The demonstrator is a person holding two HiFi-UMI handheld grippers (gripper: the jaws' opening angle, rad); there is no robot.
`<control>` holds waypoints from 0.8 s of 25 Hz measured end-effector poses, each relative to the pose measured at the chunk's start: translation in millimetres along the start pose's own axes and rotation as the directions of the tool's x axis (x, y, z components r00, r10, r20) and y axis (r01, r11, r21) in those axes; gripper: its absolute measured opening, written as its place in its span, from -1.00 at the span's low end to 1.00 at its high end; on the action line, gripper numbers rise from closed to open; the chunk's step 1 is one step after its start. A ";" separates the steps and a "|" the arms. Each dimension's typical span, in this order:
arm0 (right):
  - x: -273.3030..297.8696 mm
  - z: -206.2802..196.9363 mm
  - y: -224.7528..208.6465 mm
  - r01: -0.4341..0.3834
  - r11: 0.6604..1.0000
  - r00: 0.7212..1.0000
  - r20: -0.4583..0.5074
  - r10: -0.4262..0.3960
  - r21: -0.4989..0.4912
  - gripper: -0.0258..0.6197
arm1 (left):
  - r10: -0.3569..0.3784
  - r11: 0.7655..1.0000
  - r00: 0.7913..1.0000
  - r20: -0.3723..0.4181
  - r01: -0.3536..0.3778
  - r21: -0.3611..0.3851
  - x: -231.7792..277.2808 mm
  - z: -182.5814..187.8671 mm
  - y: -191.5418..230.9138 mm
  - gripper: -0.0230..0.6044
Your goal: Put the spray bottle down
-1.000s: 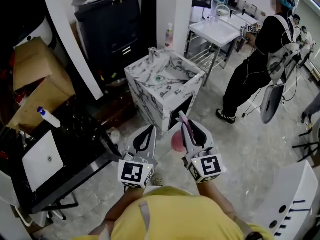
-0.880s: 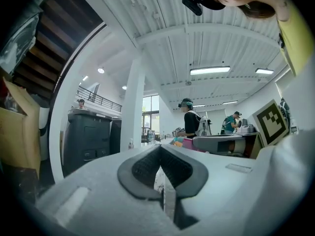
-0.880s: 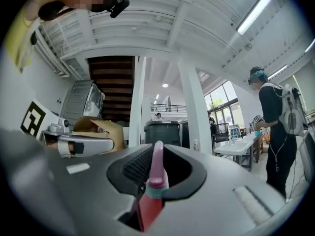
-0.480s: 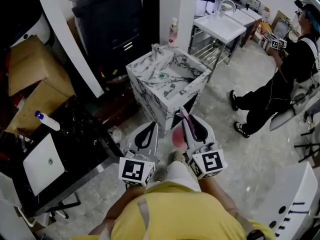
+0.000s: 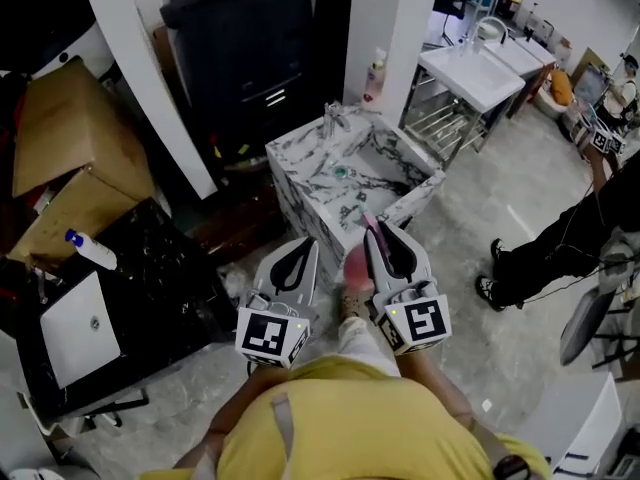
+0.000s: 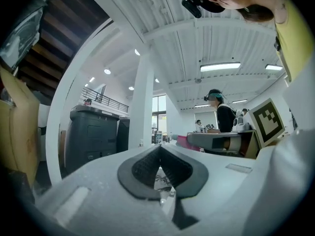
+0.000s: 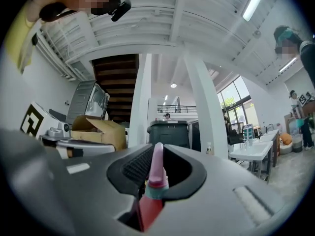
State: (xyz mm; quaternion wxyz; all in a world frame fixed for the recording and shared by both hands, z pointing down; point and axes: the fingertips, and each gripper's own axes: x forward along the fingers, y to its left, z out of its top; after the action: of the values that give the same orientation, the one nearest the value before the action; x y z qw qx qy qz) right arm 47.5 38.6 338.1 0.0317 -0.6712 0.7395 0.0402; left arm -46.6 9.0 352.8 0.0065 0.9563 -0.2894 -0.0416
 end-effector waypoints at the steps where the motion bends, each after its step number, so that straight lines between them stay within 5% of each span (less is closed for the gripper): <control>1: 13.8 -0.8 -7.8 -0.014 1.000 1.000 0.001 0.014 0.001 -0.72 | 0.013 1.000 1.000 0.003 -0.013 0.000 12.9 0.6 7.2 -0.92; 13: 166.0 -20.2 -97.6 -0.209 0.978 0.977 -0.026 0.209 0.006 -0.72 | 0.195 0.981 0.981 0.000 -0.195 -0.001 156.3 0.3 82.5 -0.92; 20: 219.3 -39.3 -126.3 -0.310 0.951 0.950 -0.034 0.310 0.003 -0.72 | 0.293 0.956 0.956 -0.018 -0.293 0.009 199.0 -12.6 107.6 -0.92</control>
State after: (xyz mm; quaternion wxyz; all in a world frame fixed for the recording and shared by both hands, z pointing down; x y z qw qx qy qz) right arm 152.3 -194.6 353.0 0.0116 -0.5475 0.8361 0.0339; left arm 59.9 -191.0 354.2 0.0122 0.9031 -0.4281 -0.0301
